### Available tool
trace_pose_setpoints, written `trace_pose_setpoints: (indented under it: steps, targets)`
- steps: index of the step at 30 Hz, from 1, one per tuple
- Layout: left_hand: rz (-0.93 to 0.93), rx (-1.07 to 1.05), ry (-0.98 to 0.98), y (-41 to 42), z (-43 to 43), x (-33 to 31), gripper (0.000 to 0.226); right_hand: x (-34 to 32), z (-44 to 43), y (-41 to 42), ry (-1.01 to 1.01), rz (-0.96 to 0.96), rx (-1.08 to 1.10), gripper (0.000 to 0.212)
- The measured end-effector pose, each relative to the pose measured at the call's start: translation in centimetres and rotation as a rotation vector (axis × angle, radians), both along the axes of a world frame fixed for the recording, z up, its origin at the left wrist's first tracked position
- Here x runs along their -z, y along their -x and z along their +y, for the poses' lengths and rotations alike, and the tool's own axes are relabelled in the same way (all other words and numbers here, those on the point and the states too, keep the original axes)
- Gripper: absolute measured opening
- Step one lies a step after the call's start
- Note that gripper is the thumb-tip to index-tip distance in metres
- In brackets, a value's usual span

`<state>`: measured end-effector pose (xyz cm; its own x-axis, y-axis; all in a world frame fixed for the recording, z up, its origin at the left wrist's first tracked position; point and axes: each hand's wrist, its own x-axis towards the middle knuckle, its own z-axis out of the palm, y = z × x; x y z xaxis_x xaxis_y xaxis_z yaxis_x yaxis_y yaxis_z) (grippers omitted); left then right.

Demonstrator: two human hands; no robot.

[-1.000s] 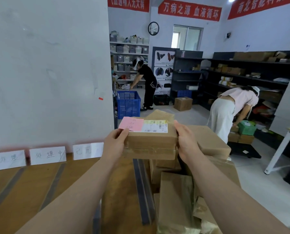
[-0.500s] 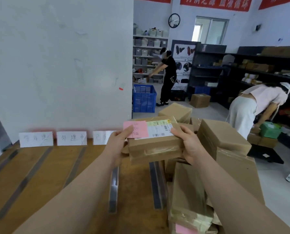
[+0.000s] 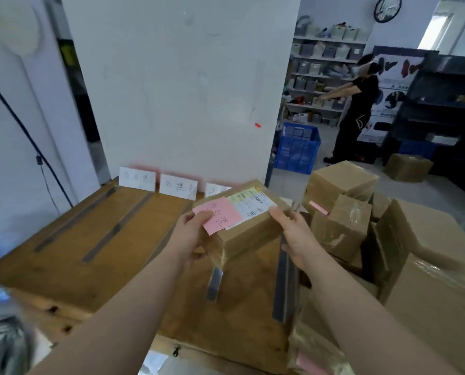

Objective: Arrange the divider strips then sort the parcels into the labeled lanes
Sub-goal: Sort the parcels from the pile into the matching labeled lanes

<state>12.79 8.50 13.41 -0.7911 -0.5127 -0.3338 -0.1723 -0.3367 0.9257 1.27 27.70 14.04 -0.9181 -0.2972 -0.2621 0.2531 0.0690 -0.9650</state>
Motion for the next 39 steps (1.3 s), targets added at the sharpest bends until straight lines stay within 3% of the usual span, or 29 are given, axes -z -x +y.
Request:
trace_pose_setpoints:
  steps: [3, 9, 17, 24, 31, 39]
  targets:
    - [0.002, -0.114, -0.045, -2.2, -0.7, 1.3, 0.055, 1.4, -2.7, -2.2, -0.016, -0.069, -0.142, 0.088]
    - [-0.029, -0.208, -0.121, -6.6, -4.2, 2.0, 0.056, 2.0, -8.3, -6.6, 0.093, -0.164, -0.291, 0.084]
    - [-0.110, -0.141, 0.043, -13.2, -15.9, 0.8, 0.059, 1.1, -20.6, -10.3, 0.062, -0.134, -0.290, 0.057]
    - [-0.148, -0.063, 0.087, -17.3, -27.0, 0.4, 0.033, 2.0, -32.4, -14.5, 0.086, -0.137, -0.317, 0.059]
    - [-0.124, -0.103, 0.044, -15.9, -36.1, 1.9, 0.028, 2.0, -41.0, -14.9, 0.064, -0.073, -0.371, 0.048]
    - [-0.199, -0.055, 0.145, -8.7, -44.9, 3.7, 0.036, 3.3, -49.6, -8.2, -0.004, -0.022, -0.317, 0.033]
